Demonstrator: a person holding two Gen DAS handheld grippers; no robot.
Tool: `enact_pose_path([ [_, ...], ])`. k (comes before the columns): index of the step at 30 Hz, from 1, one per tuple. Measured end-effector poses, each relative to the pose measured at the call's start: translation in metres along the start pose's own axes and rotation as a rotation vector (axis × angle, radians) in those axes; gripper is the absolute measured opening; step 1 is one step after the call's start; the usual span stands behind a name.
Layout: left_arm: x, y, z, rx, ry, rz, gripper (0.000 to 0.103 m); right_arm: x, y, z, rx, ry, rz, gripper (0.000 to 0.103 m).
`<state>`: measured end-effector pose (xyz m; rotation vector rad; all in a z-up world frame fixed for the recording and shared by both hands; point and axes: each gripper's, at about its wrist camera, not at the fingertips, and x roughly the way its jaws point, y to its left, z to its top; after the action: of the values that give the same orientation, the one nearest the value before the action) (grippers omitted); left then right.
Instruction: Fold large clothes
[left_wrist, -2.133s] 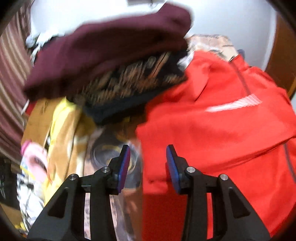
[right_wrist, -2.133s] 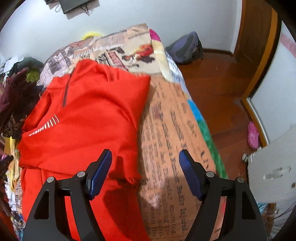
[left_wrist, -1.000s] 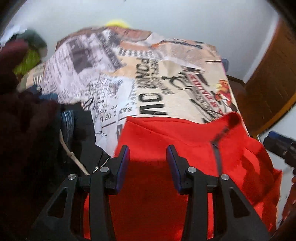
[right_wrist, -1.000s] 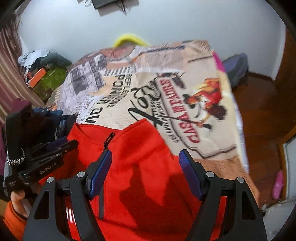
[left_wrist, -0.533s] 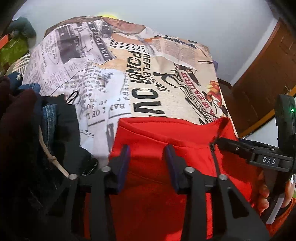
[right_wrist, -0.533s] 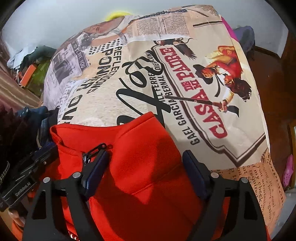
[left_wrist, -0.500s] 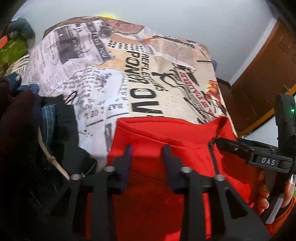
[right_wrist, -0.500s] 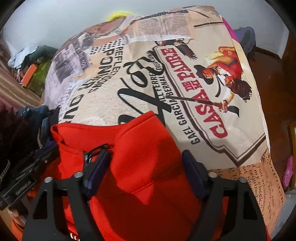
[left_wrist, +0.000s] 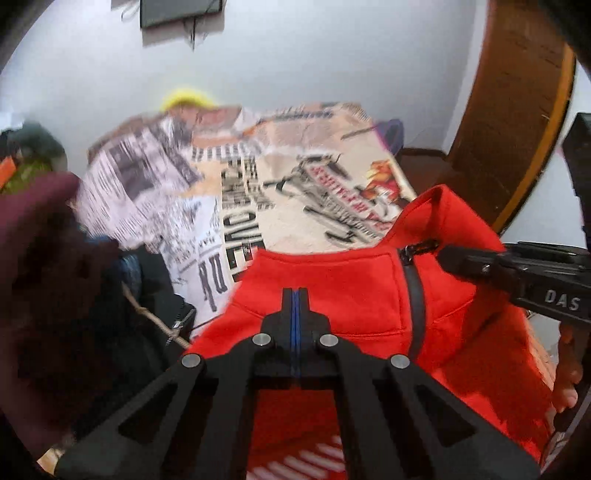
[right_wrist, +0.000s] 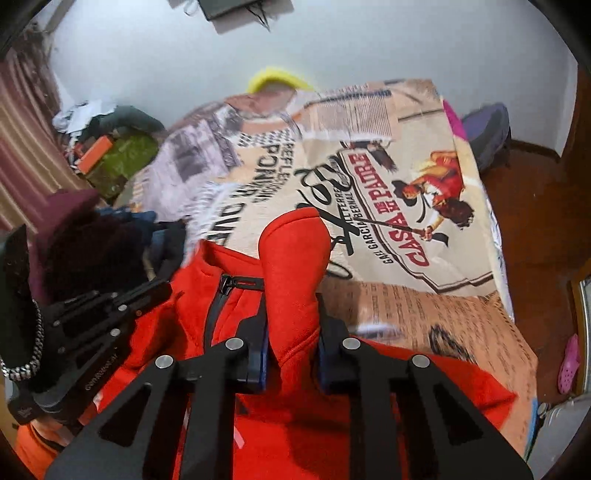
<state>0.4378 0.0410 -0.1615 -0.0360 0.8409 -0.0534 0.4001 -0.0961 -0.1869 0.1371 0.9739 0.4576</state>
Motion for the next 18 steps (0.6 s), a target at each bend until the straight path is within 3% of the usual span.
enact_pose_path([
  [9,-0.106,0.003,-0.037,0.008,-0.110,-0.036,0.000,-0.075,0.027,-0.046,-0.142,-0.083,0.020,0.017],
  [18,-0.129,0.020,-0.102,-0.026,-0.017,-0.045,0.000,-0.099,0.033,-0.110,-0.221,-0.051,-0.005,0.017],
])
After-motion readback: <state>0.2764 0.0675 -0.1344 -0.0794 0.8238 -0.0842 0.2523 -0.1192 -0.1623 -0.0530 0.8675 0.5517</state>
